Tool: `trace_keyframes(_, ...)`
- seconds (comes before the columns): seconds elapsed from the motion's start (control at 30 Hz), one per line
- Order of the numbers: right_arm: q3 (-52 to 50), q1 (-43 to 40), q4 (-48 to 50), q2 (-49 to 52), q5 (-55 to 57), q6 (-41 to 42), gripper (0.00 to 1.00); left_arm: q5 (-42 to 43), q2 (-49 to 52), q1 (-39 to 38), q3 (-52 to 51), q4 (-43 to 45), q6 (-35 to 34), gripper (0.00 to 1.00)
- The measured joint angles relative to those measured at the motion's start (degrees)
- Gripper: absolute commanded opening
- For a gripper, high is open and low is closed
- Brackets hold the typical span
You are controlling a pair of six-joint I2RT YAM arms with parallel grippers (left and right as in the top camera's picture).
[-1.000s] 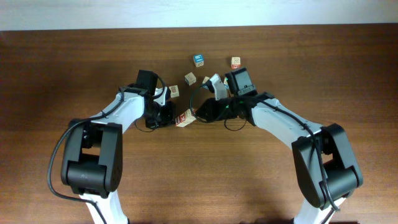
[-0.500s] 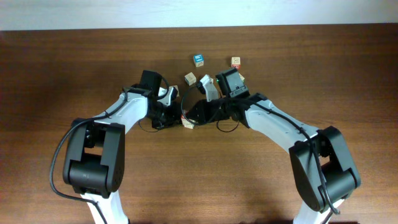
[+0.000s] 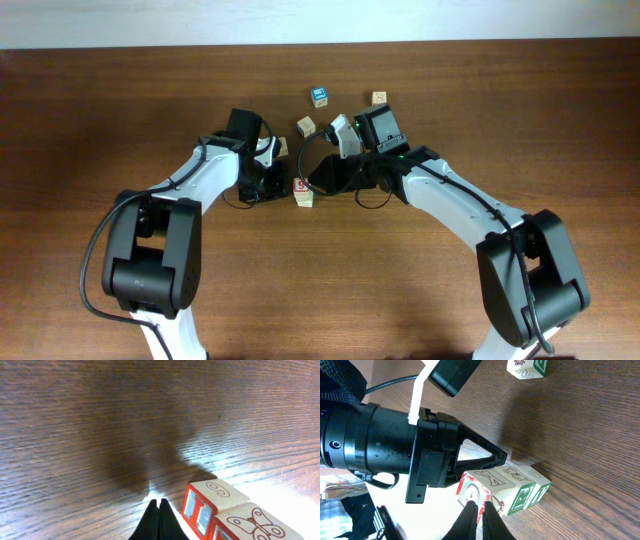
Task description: Rotate 3 blocks
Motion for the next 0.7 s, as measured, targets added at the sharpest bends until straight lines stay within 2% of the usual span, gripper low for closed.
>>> trace_keyframes(0.13,0.0,-0.1,-0.3,-1.2,0.2,0.0,0.2,-4.7,0.0,0.0,2.0,-3.5,0.0,0.0)
trace_keyframes(0.17,0.0,-0.5,-0.5,-3.0,0.2,-0.1,0.29,-6.9,-0.1,0.0,3.2,-4.7,0.0,0.0)
trace_keyframes(0.2,0.0,-2.0,-2.2,-6.0,0.2,0.0,0.45,-9.2,-0.7,0.0,4.4,-6.6,0.0,0.0)
trace_keyframes(0.23,-0.1,-3.1,-3.8,-7.7,0.2,-0.5,0.56,-11.9,-2.8,0.0,5.9,-8.4,0.0,0.0)
trace_keyframes(0.27,-0.1,-5.3,-8.1,-11.2,0.9,-1.7,0.64,-14.1,-6.3,0.0,6.7,-9.7,0.0,0.0)
trace_keyframes(0.33,-0.1,-7.7,-15.2,-17.8,4.1,-4.6,0.69,-18.8,-17.9,0.0,7.5,-12.3,0.0,0.01)
trace_keyframes(0.37,0.0,-8.2,-19.5,-22.4,7.5,-6.1,0.71,-20.8,-23.9,0.0,8.0,-13.4,0.0,0.17)
trace_keyframes(0.4,-0.4,-8.2,-23.3,-26.1,10.3,-6.9,0.73,-22.2,-28.7,0.0,8.2,-14.3,0.0,0.41)
trace_keyframes(0.43,-0.3,-8.2,-28.9,-31.0,14.1,-7.5,0.78,-23.0,-32.3,0.0,8.3,-15.2,0.0,0.96)
trace_keyframes(0.5,-0.3,-8.2,-34.3,-40.7,19.8,-7.9,0.87,-23.8,-37.2,0.0,8.4,-18.6,0.0,0.99)
trace_keyframes(0.53,-0.3,-8.2,-38.3,-47.5,23.1,-8.1,0.96,-24.1,-38.6,0.0,8.4,-20.1,0.0,0.99)
trace_keyframes(0.57,-0.3,-8.2,-40.2,-50.7,24.6,-8.2,1.0,-24.1,-38.9,0.0,8.4,-20.5,-0.2,0.99)
trace_keyframes(0.7,-0.3,-8.2,-47.4,-67.2,30.1,-8.3,0.98,-23.8,-38.9,0.0,8.4,-19.4,-2.6,0.99)
